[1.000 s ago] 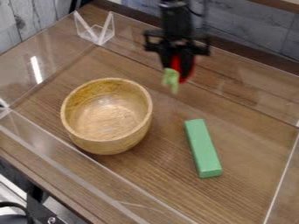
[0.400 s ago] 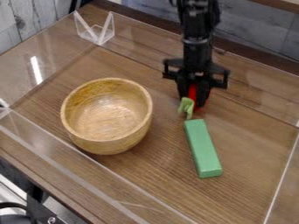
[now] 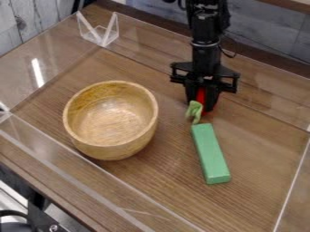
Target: Move the red fruit to the right
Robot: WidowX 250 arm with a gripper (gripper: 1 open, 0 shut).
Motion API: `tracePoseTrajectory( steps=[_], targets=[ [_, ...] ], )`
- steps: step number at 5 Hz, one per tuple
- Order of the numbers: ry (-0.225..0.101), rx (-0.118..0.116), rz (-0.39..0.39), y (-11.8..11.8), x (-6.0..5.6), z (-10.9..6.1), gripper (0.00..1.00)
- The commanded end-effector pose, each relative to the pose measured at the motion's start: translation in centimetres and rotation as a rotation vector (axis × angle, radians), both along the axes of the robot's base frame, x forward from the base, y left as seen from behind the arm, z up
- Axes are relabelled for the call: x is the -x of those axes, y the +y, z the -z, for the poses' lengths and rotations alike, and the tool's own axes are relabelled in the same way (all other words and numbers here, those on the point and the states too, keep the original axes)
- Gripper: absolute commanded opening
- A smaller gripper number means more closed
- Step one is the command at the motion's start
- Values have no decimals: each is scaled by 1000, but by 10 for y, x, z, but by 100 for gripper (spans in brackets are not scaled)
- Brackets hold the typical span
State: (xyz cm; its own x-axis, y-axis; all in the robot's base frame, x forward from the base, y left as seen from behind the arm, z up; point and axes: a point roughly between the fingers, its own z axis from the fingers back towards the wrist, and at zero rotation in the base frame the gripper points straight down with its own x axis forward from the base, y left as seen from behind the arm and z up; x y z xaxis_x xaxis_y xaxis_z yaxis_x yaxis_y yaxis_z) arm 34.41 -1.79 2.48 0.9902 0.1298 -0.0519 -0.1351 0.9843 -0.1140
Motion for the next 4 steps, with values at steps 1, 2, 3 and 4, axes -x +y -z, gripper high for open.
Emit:
tracePoseTrajectory(
  steps=[1, 2, 3, 4],
  targets=[
    [-23, -15, -8, 4, -10, 1, 100],
    [-16, -17, -17, 7, -12, 2, 100],
    [-16, -12, -39, 10, -12, -1, 100],
    [-16, -8, -60, 12, -11, -5, 100]
  ],
)
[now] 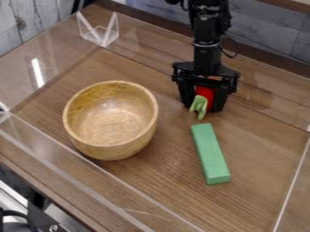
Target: Move the red fruit to the right
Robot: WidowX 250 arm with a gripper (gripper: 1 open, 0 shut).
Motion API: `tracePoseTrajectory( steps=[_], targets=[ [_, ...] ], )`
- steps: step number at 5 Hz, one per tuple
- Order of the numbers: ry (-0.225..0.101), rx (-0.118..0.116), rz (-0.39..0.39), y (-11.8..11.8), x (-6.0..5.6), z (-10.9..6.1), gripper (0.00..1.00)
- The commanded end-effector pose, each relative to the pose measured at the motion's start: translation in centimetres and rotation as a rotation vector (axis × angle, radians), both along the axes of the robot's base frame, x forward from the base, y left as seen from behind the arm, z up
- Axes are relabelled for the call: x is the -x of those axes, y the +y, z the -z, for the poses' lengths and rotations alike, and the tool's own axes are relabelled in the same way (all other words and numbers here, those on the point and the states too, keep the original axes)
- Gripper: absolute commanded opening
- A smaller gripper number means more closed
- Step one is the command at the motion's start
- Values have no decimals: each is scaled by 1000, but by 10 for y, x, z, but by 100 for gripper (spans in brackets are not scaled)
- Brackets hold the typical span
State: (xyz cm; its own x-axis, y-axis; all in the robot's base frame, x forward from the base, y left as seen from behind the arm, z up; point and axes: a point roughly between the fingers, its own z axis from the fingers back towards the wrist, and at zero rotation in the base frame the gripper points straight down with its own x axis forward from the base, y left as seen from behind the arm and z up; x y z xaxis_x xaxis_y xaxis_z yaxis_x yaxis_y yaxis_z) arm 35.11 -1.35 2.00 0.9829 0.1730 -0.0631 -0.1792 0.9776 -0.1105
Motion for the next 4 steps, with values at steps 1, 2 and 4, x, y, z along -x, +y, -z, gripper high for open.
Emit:
tracePoseTrajectory(
  steps=[1, 2, 4],
  targets=[
    [-26, -4, -35, 10, -3, -12, 100],
    [-25, -3, -50, 12, -2, -15, 100],
    [-24, 2, -61, 8, 4, -23, 100]
  ],
)
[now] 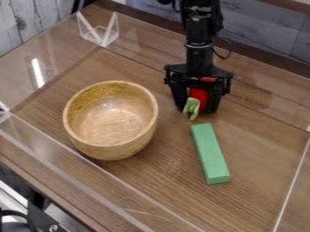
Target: Move the red fruit to the right
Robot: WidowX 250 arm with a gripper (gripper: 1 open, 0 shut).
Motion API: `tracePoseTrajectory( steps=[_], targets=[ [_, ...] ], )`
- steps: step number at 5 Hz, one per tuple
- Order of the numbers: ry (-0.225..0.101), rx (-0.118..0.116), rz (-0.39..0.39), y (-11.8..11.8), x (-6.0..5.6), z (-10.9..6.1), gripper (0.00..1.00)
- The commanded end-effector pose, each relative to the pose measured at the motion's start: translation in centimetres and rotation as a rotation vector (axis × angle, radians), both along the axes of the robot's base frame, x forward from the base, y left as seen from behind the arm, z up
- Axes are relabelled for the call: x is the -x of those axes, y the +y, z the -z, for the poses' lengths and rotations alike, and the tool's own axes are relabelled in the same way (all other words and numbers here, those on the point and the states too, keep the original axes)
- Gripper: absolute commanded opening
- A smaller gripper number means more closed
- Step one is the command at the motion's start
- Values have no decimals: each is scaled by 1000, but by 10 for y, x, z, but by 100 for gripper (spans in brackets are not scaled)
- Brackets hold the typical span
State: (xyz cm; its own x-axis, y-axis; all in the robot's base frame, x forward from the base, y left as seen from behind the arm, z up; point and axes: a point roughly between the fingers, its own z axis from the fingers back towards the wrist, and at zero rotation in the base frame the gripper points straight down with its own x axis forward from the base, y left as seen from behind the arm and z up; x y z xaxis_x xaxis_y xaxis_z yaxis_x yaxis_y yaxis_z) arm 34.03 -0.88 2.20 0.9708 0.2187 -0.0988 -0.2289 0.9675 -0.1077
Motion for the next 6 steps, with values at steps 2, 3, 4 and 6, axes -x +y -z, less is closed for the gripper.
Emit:
tracePoseTrajectory(
  steps=[2, 3, 4, 6],
  targets=[
    [-76, -1, 4, 9, -10, -28, 0],
    [-87, 0, 22, 14, -13, -33, 0],
    [-98, 0, 37, 20, -17, -37, 0],
    [-106, -6, 59, 21, -39, -28, 0]
  ],
)
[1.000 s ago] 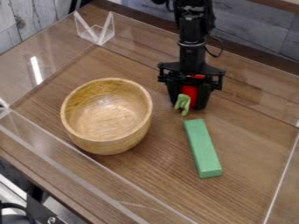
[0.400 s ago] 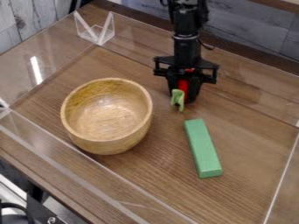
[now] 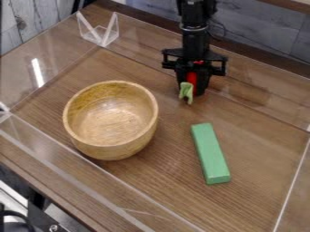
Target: Move the red fruit to the right
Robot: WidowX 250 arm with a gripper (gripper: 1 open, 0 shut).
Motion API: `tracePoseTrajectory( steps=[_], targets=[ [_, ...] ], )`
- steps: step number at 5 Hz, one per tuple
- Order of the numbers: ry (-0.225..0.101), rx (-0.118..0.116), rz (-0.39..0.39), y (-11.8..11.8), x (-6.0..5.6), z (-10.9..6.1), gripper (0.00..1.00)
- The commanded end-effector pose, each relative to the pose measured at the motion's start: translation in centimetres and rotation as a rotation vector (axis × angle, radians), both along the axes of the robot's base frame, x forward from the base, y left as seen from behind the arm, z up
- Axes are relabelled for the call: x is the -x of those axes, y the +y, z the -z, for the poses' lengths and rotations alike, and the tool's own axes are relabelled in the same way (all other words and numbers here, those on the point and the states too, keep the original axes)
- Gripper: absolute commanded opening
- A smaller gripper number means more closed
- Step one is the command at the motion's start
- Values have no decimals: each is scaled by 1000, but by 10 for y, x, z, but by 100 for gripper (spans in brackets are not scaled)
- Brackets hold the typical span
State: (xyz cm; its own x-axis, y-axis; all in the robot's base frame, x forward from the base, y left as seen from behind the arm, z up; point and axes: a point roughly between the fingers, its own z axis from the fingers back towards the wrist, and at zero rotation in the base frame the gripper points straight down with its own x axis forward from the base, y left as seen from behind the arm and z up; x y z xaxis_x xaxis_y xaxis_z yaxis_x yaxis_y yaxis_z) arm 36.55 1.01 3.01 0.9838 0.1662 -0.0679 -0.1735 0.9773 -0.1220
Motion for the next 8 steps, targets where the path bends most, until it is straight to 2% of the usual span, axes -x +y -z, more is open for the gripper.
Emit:
tracePoseTrajectory(
  steps=[1, 2, 5, 8],
  targets=[
    [-67, -12, 14, 1, -17, -19, 100],
    [-60, -9, 19, 1, -17, -19, 100],
    [-71, 9, 11, 3, -16, -33, 100],
    [-69, 16, 13, 3, -16, -37, 100]
  ],
)
